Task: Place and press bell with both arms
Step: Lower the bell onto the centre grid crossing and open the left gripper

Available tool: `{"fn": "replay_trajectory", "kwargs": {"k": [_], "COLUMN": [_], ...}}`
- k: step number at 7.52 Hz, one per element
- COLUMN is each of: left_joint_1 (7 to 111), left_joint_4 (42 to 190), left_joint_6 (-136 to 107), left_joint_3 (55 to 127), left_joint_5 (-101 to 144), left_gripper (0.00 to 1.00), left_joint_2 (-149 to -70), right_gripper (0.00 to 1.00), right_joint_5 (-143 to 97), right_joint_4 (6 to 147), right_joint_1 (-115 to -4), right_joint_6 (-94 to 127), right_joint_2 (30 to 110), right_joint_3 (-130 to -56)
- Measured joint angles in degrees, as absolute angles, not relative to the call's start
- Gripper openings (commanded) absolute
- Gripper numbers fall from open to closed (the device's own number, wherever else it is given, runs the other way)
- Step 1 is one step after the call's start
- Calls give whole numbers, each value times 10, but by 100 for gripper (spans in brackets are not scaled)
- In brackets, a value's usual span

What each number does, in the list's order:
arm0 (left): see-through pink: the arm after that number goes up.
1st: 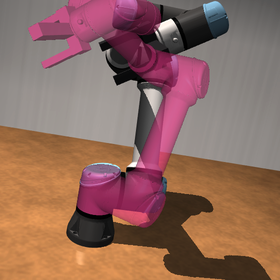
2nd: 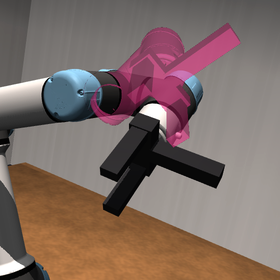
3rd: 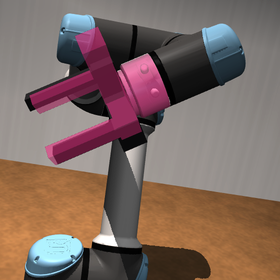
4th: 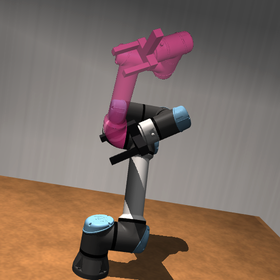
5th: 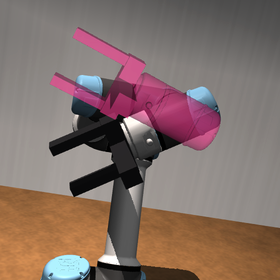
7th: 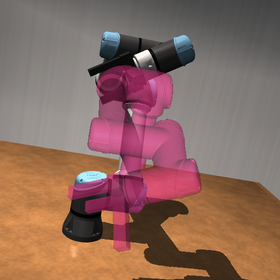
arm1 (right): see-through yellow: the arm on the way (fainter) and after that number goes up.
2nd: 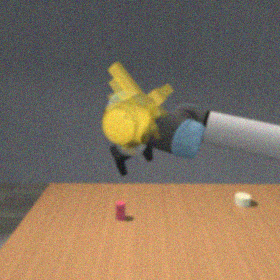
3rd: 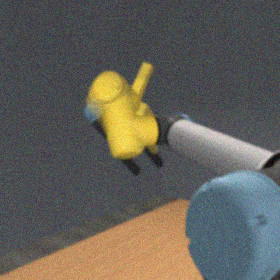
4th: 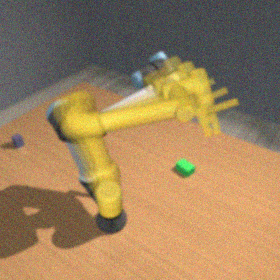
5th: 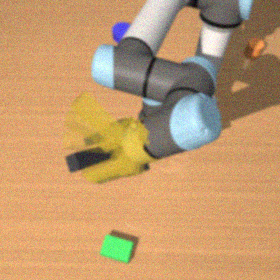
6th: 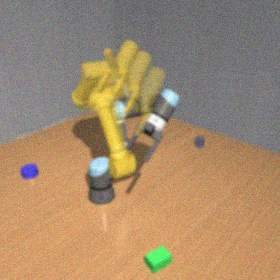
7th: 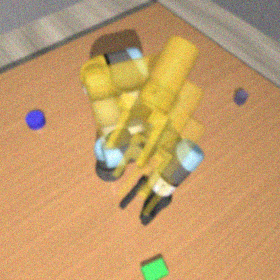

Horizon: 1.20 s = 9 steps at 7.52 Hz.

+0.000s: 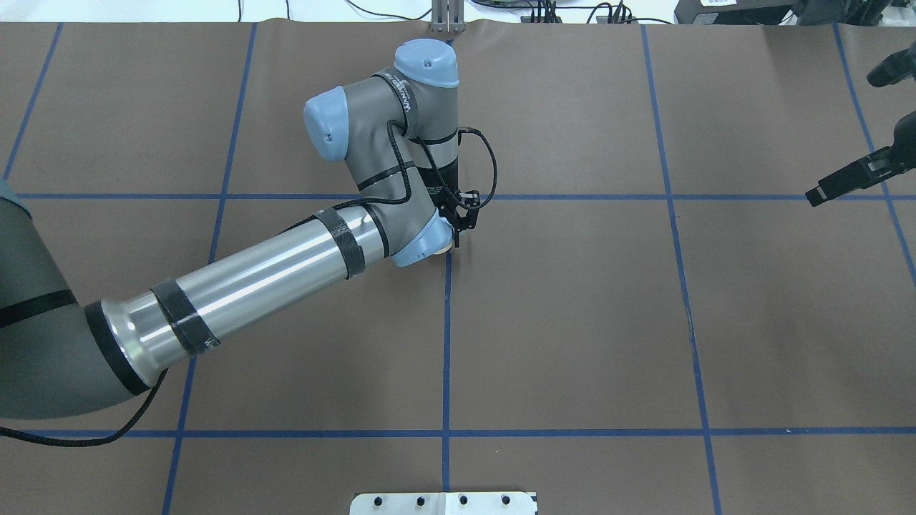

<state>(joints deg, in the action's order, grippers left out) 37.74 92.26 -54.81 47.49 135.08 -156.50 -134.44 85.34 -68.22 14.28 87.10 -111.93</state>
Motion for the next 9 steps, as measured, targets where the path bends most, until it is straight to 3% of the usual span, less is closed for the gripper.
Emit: {"fn": "replay_trajectory", "kwargs": {"k": [1,7,9], "left_joint_1": [375,381,418], "left_joint_4": [924,933,864], "left_joint_6": [-548,-550,-530], "left_joint_3": [475,493,554], "left_joint_5": [1351,1349,1349], "left_gripper": [100,100,100], "left_joint_2": [-1566,-1565,-1554], "right_gripper": [100,100,100], "right_joint_5": [-1345,-1344,-1344], "right_joint_4": [853,853,854], "right_joint_1": [-680,-677,-675], "right_joint_6": [149,156,170], "right_joint_2": [870,863,850], "right_joint_3": [-1120,-1120,-1120]}}
